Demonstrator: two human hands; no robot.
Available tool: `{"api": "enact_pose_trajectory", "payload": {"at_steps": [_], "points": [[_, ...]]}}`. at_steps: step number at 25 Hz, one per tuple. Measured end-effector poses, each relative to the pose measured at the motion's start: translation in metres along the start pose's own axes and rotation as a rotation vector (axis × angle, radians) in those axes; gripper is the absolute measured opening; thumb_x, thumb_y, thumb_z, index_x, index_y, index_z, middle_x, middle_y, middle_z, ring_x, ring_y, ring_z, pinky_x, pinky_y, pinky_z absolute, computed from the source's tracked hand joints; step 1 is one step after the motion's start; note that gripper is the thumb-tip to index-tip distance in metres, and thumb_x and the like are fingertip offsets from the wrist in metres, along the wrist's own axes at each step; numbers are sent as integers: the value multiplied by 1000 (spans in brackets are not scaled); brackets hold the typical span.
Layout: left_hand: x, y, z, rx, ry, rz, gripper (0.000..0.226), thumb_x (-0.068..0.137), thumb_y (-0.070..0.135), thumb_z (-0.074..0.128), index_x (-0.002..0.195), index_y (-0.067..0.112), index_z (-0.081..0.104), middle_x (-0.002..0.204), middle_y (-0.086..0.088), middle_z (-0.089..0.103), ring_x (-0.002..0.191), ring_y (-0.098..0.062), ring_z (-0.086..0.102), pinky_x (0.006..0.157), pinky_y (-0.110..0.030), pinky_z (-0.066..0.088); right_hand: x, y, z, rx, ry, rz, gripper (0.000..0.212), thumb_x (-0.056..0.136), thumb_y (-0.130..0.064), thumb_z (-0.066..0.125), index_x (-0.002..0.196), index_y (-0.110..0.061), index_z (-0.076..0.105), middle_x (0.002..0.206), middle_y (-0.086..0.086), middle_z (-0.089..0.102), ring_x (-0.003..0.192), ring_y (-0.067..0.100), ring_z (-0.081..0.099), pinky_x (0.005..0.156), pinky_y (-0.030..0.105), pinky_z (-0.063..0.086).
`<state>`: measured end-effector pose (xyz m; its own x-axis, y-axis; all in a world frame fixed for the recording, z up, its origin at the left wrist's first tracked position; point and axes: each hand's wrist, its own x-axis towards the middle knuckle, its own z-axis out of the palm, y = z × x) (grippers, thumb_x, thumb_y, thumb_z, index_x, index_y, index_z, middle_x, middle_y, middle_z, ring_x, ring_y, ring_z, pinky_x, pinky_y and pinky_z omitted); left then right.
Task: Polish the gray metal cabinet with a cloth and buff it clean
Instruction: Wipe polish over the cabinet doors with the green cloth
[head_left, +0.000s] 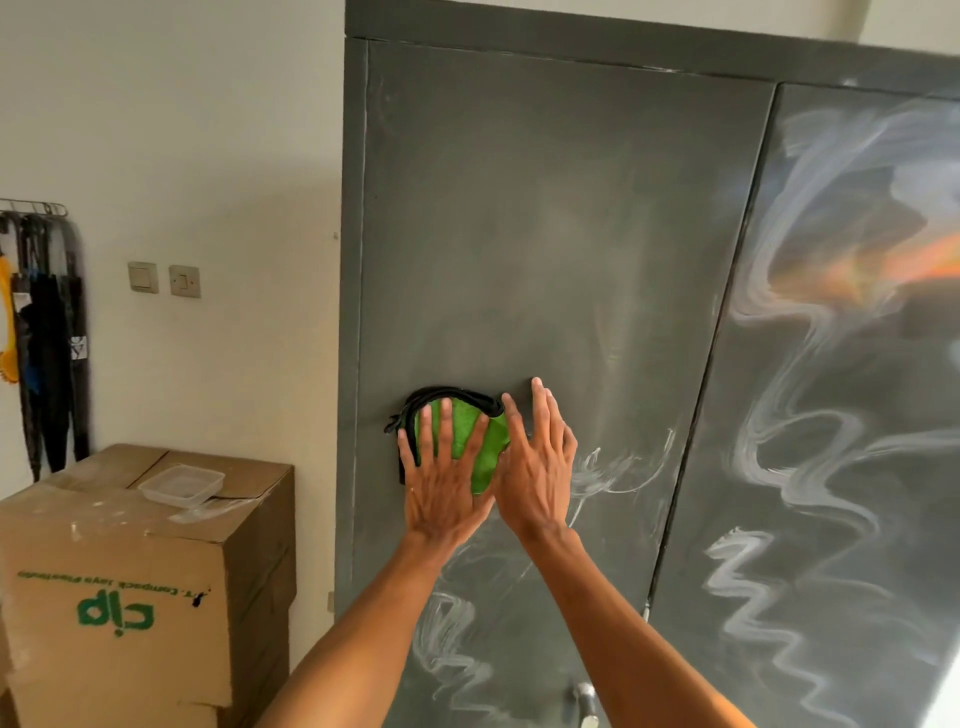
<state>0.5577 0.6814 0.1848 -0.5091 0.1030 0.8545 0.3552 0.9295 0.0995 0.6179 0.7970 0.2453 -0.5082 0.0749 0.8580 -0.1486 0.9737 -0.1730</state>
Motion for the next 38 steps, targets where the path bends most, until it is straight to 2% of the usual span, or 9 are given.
{"api": "enact_pose_trajectory", "payload": {"at_steps": [4, 11, 17, 21, 25, 29, 31, 34, 38], "points": [[2, 46, 12, 6, 8, 12, 83, 95, 67, 43, 163, 36, 8, 171, -17, 6, 157, -40, 2, 122, -67, 4, -2, 34, -18, -12, 32, 17, 63, 87, -13, 30, 147, -14, 49, 163, 16, 30, 151, 30, 28, 115, 47, 36], [5, 116, 24, 22, 18, 31, 94, 93, 68, 51, 163, 35, -1, 171, -16, -3, 157, -38, -4, 123, -66, 3, -2, 100, -45, -14, 43, 7, 63, 90, -12, 29, 151, -9, 43, 162, 14, 34, 150, 27, 28, 115, 44, 34], [6, 179, 33, 24, 4, 50, 81, 95, 67, 32, 163, 35, 1, 171, -14, -7, 157, -38, -7, 122, -67, 1, -5, 149, -61, 0, 70, 33, 61, 92, -14, 29, 149, -4, 45, 160, 16, 37, 148, 29, 31, 114, 43, 36], [10, 199, 36, 24, 36, 30, 85, 96, 65, 40, 162, 38, -5, 171, -14, -2, 158, -37, -6, 123, -65, 0, 3, 174, -73, 12, 127, 11, 58, 90, -17, 33, 142, -4, 55, 151, 18, 46, 132, 32, 42, 105, 45, 41], [10, 199, 35, 35, 38, 14, 91, 93, 66, 43, 161, 38, -10, 171, -14, 0, 157, -36, -10, 123, -66, 0, 7, 173, -74, 148, 151, -20, 58, 91, -11, 34, 147, -10, 48, 136, 16, 52, 108, 30, 50, 88, 42, 50], [14, 214, 29, 19, 98, 23, 86, 96, 58, 32, 162, 27, -15, 166, -16, 18, 154, -41, 19, 119, -69, 21, -4, 169, -70, 352, 121, -62, 52, 95, -15, 35, 145, -12, 49, 133, 17, 50, 109, 33, 52, 86, 41, 56], [17, 216, 30, 12, 119, 12, 85, 98, 55, 29, 163, 20, -12, 165, -17, 25, 151, -42, 27, 117, -68, 26, -7, 170, -67, 435, 124, -60, 44, 95, -14, 40, 137, -12, 52, 138, 14, 44, 114, 35, 52, 86, 40, 56], [21, 216, 33, 29, 141, 47, 73, 99, 54, 29, 161, 20, 11, 165, -18, 29, 152, -41, 23, 117, -69, 26, -8, 178, -61, 513, 97, -67, 31, 96, 4, 55, 123, -10, 56, 147, 4, 30, 120, 34, 50, 92, 41, 56], [35, 220, 30, 61, 151, 104, 68, 100, 54, 32, 159, 29, 10, 168, -14, 21, 155, -38, 19, 120, -66, 18, 3, 185, -57, 512, 145, -43, 25, 97, 8, 54, 118, 3, 65, 152, 6, 26, 123, 33, 49, 101, 41, 52]]}}
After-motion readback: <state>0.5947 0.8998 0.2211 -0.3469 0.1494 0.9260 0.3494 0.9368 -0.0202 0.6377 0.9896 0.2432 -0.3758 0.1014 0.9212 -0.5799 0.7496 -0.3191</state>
